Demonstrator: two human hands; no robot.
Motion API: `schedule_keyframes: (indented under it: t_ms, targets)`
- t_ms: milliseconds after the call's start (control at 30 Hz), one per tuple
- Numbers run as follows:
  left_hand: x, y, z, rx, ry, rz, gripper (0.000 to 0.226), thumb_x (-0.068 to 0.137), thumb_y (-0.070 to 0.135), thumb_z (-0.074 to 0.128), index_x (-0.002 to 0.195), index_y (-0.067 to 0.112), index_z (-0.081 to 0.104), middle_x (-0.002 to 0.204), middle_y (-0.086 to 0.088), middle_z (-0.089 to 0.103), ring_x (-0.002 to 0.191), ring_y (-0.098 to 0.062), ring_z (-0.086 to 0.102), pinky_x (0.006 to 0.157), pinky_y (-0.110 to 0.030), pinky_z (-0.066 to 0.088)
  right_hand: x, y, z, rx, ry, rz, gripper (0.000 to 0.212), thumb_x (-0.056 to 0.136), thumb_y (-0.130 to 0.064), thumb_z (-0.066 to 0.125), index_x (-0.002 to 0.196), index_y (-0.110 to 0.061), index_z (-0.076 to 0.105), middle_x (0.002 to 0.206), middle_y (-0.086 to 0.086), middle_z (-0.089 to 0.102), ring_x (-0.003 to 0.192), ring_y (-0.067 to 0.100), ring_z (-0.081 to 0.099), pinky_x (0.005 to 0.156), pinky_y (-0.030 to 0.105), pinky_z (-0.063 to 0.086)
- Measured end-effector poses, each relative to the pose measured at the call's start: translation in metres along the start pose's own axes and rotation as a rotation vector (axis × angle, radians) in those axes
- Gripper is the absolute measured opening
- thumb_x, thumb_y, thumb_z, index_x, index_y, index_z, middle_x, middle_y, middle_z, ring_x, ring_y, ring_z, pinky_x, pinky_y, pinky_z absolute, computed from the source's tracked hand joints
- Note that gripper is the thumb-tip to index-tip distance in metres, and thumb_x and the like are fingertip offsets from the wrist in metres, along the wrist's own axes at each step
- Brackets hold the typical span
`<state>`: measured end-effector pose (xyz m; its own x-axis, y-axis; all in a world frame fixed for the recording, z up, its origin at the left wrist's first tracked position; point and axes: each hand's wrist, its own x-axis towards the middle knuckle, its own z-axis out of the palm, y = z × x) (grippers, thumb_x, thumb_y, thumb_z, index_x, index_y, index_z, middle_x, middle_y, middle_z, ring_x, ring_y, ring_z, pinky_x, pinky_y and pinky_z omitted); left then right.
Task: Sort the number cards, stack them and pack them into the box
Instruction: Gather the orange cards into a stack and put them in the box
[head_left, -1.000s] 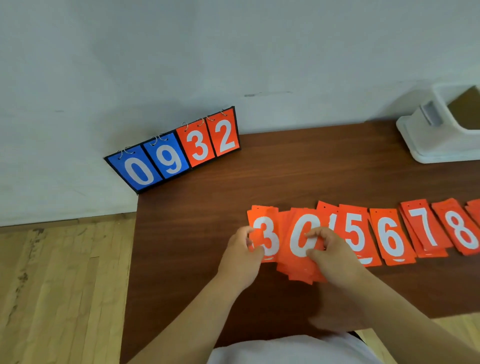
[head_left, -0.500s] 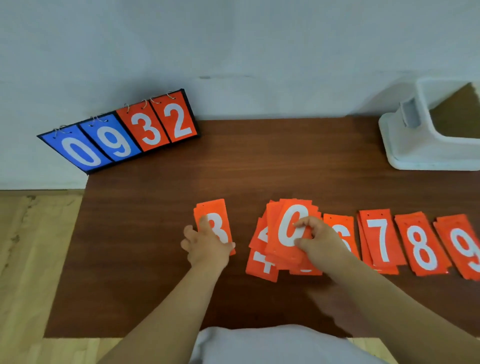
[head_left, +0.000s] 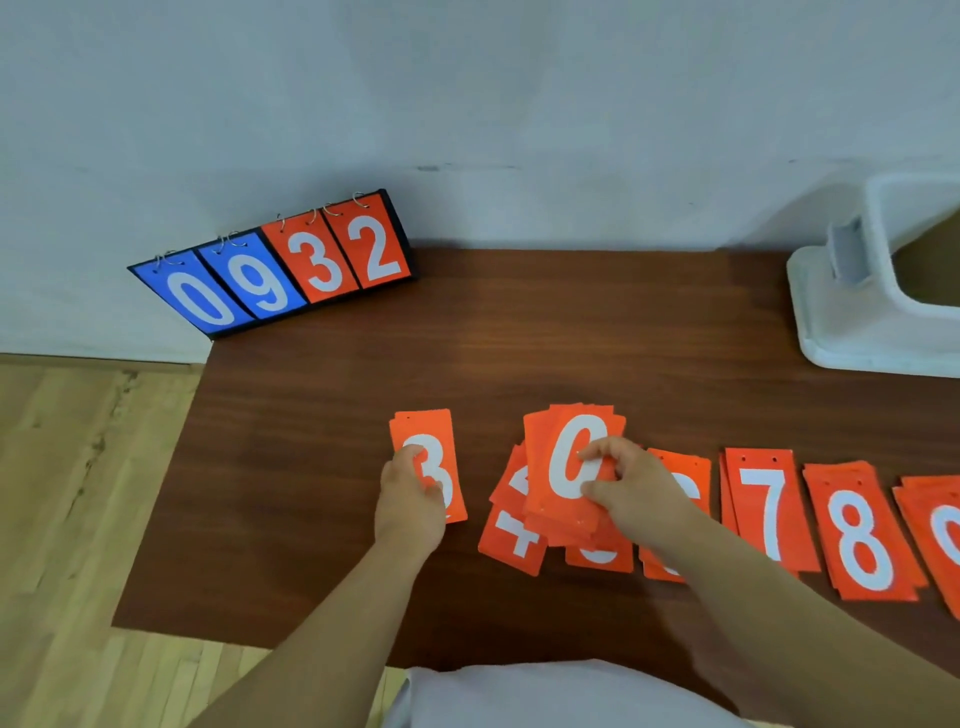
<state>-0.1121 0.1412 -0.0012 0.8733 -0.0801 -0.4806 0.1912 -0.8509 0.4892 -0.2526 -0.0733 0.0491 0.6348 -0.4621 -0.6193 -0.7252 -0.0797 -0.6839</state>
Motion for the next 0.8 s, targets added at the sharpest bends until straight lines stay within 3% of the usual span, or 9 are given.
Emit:
schedule_keyframes:
  t_ms: [133, 267, 400, 433, 500, 567, 633, 733, 800]
  targets:
    - [-0.01, 0.004, -0.016, -0.087, -0.027, 0.094, 0.042, 0.102, 0.015, 0.055, 0.14, 0.031, 0.049, 0.155, 0.0, 0.041, 0.136, -0.026, 0.049, 0.088, -0.028, 0.051, -0.008, -0.01, 0.003, 0.027, 0.023, -0.014, 0.029, 0.092, -0.012, 0.071, 0.106, -0.037, 0.062, 0.124, -0.008, 0.056, 0.113, 0.019, 0.059, 0.095, 0.041, 0.057]
    - [-0.027, 0.016, -0.035, -0.259, -0.152, 0.104, 0.041, 0.1, 0.01, 0.055, 0.131, 0.036, 0.054, 0.146, 0.005, 0.047, 0.133, -0.022, 0.049, 0.094, -0.03, 0.048, -0.023, -0.032, 0.012, 0.146, 0.001, -0.02, 0.029, 0.093, -0.011, 0.07, 0.107, -0.036, 0.065, 0.12, -0.003, 0.065, 0.104, 0.019, 0.067, 0.089, 0.042, 0.061]
    - [-0.04, 0.022, -0.049, -0.441, -0.238, 0.165, 0.039, 0.098, 0.006, 0.052, 0.115, 0.041, 0.059, 0.132, -0.001, 0.061, 0.117, -0.024, 0.062, 0.076, -0.022, 0.054, -0.041, -0.062, 0.019, 0.902, -0.211, 0.02, 0.031, 0.094, 0.006, 0.058, 0.116, -0.015, 0.065, 0.116, 0.013, 0.073, 0.101, 0.029, 0.073, 0.087, 0.048, 0.061]
    - [-0.043, 0.023, -0.053, -0.479, -0.252, 0.186, 0.038, 0.1, 0.007, 0.052, 0.115, 0.041, 0.058, 0.127, -0.001, 0.063, 0.114, -0.022, 0.064, 0.072, -0.019, 0.054, -0.045, -0.068, 0.019, 0.994, -0.246, 0.01, 0.031, 0.094, 0.006, 0.057, 0.117, -0.013, 0.065, 0.114, 0.014, 0.074, 0.102, 0.03, 0.072, 0.085, 0.046, 0.062]
    - [-0.048, 0.026, -0.063, -0.569, -0.276, 0.214, 0.035, 0.102, 0.011, 0.053, 0.116, 0.043, 0.058, 0.116, 0.007, 0.067, 0.103, -0.012, 0.068, 0.075, -0.023, 0.058, -0.049, -0.072, 0.026, 0.926, -0.221, -0.032, 0.03, 0.093, 0.008, 0.058, 0.113, -0.013, 0.066, 0.107, 0.014, 0.074, 0.092, 0.025, 0.073, 0.076, 0.039, 0.063]
    - [-0.051, 0.027, -0.072, -0.584, -0.259, 0.288, 0.032, 0.104, 0.015, 0.051, 0.12, 0.042, 0.059, 0.108, 0.014, 0.067, 0.094, -0.002, 0.066, 0.083, -0.027, 0.056, -0.048, -0.068, 0.039, 0.494, -0.054, -0.073, 0.032, 0.09, 0.007, 0.065, 0.106, -0.02, 0.068, 0.1, 0.014, 0.072, 0.079, 0.021, 0.07, 0.074, 0.037, 0.06]
    - [-0.053, 0.025, -0.078, -0.59, -0.255, 0.355, 0.028, 0.103, 0.018, 0.05, 0.119, 0.038, 0.062, 0.107, 0.016, 0.065, 0.096, 0.0, 0.062, 0.087, -0.024, 0.051, -0.05, -0.065, 0.054, 0.277, -0.007, -0.052, 0.032, 0.088, 0.003, 0.07, 0.104, -0.024, 0.069, 0.104, 0.016, 0.072, 0.079, 0.021, 0.065, 0.076, 0.041, 0.057]
    - [-0.055, 0.017, -0.079, -0.614, -0.342, 0.384, 0.02, 0.093, 0.03, 0.056, 0.111, 0.033, 0.063, 0.096, 0.021, 0.065, 0.087, 0.0, 0.059, 0.08, -0.023, 0.048, -0.06, -0.066, 0.077, 0.432, -0.064, 0.013, 0.031, 0.09, 0.005, 0.066, 0.109, -0.02, 0.068, 0.101, 0.01, 0.069, 0.062, 0.01, 0.06, 0.048, 0.022, 0.047]
    - [-0.054, 0.012, -0.079, -0.569, -0.409, 0.412, 0.028, 0.085, 0.03, 0.055, 0.111, 0.032, 0.062, 0.099, 0.014, 0.065, 0.085, -0.004, 0.059, 0.078, -0.029, 0.05, -0.065, -0.067, 0.086, 0.44, -0.027, 0.007, 0.033, 0.09, 0.005, 0.066, 0.111, -0.02, 0.068, 0.104, 0.007, 0.069, 0.065, 0.01, 0.06, 0.049, 0.016, 0.045]
